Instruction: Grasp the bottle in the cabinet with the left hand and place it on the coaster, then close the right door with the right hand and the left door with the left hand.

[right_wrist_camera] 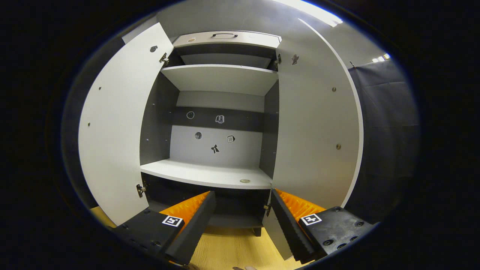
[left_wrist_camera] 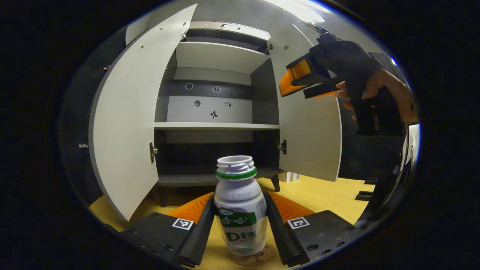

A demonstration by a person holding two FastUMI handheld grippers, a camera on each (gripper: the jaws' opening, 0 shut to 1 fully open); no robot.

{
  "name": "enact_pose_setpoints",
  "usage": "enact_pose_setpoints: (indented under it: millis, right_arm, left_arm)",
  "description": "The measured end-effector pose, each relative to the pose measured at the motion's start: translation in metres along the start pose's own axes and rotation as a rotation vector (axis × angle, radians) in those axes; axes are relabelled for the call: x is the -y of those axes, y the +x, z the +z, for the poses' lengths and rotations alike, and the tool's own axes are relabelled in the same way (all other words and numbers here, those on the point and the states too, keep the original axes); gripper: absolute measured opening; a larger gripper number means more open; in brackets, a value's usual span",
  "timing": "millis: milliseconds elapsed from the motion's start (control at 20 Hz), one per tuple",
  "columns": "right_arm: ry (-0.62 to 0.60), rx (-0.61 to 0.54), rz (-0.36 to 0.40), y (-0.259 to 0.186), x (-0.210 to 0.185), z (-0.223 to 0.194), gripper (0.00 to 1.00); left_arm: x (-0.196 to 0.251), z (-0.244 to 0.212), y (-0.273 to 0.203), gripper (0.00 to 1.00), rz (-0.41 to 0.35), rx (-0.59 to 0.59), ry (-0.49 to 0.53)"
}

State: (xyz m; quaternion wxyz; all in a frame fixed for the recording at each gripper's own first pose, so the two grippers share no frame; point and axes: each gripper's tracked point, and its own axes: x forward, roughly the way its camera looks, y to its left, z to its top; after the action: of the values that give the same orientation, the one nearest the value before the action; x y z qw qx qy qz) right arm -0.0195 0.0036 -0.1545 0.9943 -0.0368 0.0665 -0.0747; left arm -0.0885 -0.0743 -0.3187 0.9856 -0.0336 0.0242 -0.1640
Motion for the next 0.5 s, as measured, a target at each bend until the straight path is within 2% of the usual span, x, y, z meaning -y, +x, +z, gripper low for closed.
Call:
enact_pose_setpoints:
  millis: [200, 500]
  right_arm:
    - [-0.001, -0.037, 0.029, -0.004, -0.018, -0.019, 0.98]
    - [-0.025, -0.026, 0.051, 0.000, -0.028, -0.016, 0.98]
  left_arm:
    - [0.008, -0.013, -0.001, 0.75, -0.016, -0.002, -0.008]
    - [0.018, -0.034, 0.001, 0.76, -0.027, -0.030, -0.016]
